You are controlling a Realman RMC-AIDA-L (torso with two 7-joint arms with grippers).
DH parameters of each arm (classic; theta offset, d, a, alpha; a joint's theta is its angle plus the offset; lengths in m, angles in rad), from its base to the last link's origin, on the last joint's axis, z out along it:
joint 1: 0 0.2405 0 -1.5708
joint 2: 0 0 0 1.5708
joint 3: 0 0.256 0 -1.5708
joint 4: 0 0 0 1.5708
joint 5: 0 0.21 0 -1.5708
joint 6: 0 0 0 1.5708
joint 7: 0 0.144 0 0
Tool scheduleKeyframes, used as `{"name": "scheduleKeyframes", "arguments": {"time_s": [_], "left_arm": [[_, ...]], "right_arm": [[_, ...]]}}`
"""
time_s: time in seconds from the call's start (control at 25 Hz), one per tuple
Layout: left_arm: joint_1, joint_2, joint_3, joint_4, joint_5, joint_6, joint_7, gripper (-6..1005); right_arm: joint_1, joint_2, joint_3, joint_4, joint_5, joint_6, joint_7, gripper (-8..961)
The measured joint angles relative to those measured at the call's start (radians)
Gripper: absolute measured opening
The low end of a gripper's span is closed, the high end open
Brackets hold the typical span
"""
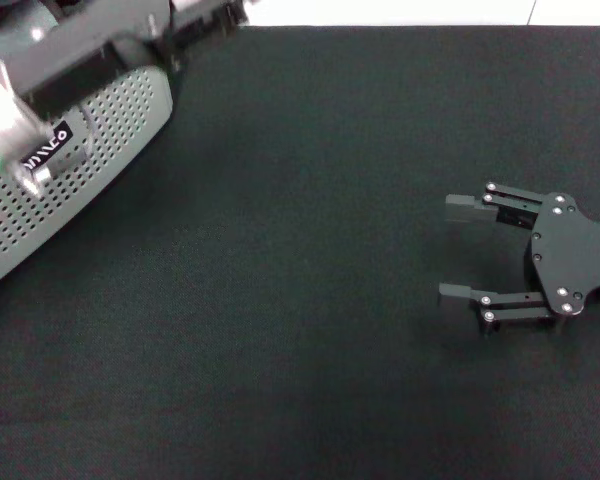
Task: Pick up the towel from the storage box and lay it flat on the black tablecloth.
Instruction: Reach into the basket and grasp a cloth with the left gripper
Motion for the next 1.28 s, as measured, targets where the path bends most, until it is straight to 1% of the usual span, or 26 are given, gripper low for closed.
{"name": "scheduleKeyframes", "arguments": {"time_s": [0.12, 0.24, 0.32, 0.48, 0.56, 0.6, 0.64, 0.76, 0.88, 1.12, 1.28], "left_arm": [[0.0, 0.003, -0.015, 0.1, 0.041, -0.121, -0.039, 702], [0.002, 0.001, -0.073, 0.207, 0.154, -0.252, -0.094, 683], [0.01, -0.002, -0.109, 0.261, 0.224, -0.306, -0.11, 670], [0.048, -0.002, -0.168, 0.338, 0.302, -0.328, -0.096, 650], [0.077, -0.003, -0.193, 0.379, 0.342, -0.332, -0.086, 641], [0.107, -0.003, -0.217, 0.423, 0.383, -0.334, -0.08, 636], [0.107, -0.003, -0.217, 0.423, 0.383, -0.334, -0.08, 632], [0.135, -0.004, -0.256, 0.455, 0.415, -0.336, -0.064, 618], [0.142, -0.004, -0.282, 0.454, 0.432, -0.341, -0.032, 604], [0.116, -0.004, -0.289, 0.396, 0.528, -0.381, 0.009, 577], [0.094, -0.003, -0.29, 0.352, 0.564, -0.403, 0.034, 559]], "right_arm": [[-0.003, -0.001, 0.003, 0.005, 0.001, 0.0, -0.006, 872], [-0.003, -0.001, 0.003, 0.015, 0.001, 0.001, -0.016, 872], [-0.002, -0.001, 0.004, 0.022, 0.001, 0.0, -0.023, 872], [-0.002, -0.003, 0.004, 0.023, 0.0, -0.004, -0.032, 873], [-0.002, -0.003, 0.004, 0.023, 0.0, -0.006, -0.036, 873], [-0.001, -0.003, 0.004, 0.024, 0.0, -0.007, -0.037, 873], [0.0, -0.003, 0.004, 0.024, 0.0, -0.008, -0.037, 873], [0.004, -0.003, 0.004, 0.023, 0.0, -0.014, -0.037, 873], [0.007, -0.004, 0.004, 0.023, 0.0, -0.02, -0.037, 873], [0.007, -0.002, 0.004, 0.024, 0.0, -0.021, -0.037, 873], [0.003, -0.002, 0.004, 0.024, 0.0, -0.021, -0.037, 873]]}}
